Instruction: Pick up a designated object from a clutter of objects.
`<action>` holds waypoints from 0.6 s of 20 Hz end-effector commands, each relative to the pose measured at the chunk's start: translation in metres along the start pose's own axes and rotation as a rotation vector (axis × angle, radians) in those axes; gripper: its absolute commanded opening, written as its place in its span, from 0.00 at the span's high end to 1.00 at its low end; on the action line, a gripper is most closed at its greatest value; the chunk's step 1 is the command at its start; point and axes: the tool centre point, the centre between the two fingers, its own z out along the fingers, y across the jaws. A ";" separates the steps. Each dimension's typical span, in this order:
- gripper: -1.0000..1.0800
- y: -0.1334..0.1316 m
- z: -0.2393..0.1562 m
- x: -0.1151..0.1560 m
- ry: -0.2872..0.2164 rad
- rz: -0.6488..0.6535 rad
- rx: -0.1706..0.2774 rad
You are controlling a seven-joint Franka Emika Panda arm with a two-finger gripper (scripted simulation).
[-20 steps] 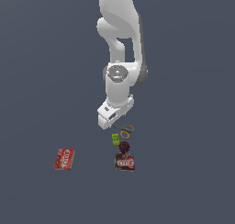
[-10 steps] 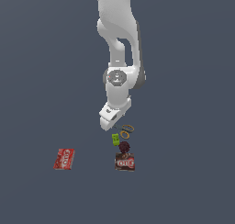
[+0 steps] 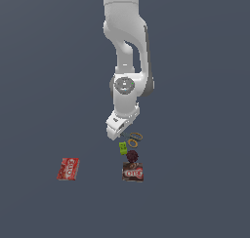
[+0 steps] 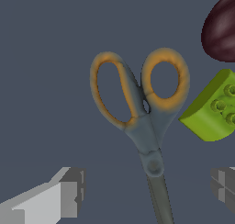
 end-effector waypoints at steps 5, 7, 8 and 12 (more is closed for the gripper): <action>0.04 -0.001 0.027 -0.001 0.000 -0.003 0.000; 0.04 -0.001 0.033 0.000 0.000 -0.003 0.000; 0.04 -0.001 0.036 0.000 0.000 -0.003 0.000; 0.04 -0.001 0.039 0.000 0.000 -0.003 0.000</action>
